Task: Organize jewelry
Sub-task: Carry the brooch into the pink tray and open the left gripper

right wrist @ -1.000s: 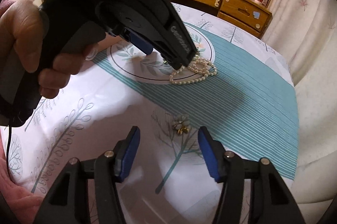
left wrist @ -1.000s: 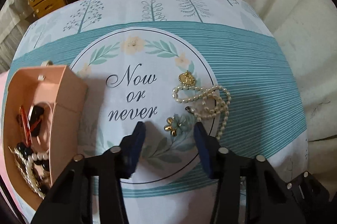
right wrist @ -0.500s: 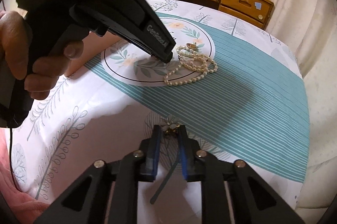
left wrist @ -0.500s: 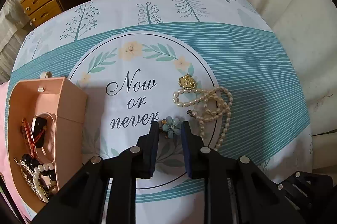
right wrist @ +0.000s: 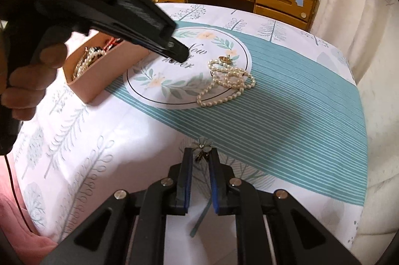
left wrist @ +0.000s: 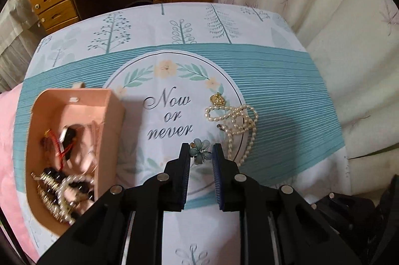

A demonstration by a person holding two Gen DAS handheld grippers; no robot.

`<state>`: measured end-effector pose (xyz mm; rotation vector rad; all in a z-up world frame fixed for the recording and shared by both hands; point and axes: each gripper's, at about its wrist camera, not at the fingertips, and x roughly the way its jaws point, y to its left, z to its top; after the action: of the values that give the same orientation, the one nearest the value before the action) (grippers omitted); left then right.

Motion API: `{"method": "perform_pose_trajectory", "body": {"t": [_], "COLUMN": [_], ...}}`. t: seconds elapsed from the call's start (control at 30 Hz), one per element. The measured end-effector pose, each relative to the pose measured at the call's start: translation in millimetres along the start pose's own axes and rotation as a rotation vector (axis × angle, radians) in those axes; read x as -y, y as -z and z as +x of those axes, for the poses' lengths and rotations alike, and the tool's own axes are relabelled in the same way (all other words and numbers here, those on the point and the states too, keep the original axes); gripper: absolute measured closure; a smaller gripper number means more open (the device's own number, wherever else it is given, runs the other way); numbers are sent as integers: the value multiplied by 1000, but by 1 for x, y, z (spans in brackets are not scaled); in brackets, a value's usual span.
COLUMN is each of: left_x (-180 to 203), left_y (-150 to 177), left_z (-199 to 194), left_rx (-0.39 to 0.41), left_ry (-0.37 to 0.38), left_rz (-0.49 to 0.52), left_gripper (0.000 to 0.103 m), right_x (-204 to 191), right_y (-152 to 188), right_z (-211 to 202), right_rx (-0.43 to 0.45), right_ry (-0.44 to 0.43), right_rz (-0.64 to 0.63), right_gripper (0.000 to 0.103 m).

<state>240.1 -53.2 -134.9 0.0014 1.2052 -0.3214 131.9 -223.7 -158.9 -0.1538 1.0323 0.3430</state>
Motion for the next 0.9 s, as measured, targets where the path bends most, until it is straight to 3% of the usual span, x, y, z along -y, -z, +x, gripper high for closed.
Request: {"method": "perform_pose_trajectory", "body": {"t": [0.53, 0.9], "left_x": [-49, -95], "left_y": [41, 54], "left_z": [-88, -129], "left_rx": [59, 85], "left_ry": [2, 53], "left_rz": [-58, 21], "left_gripper": [88, 88], "right_x": [-27, -75], "right_y": [-37, -67], "right_z": [-43, -59], "right_rx": [130, 184], "right_ry": [-66, -30], "right_rz": [183, 254], "right_gripper": [90, 90]}}
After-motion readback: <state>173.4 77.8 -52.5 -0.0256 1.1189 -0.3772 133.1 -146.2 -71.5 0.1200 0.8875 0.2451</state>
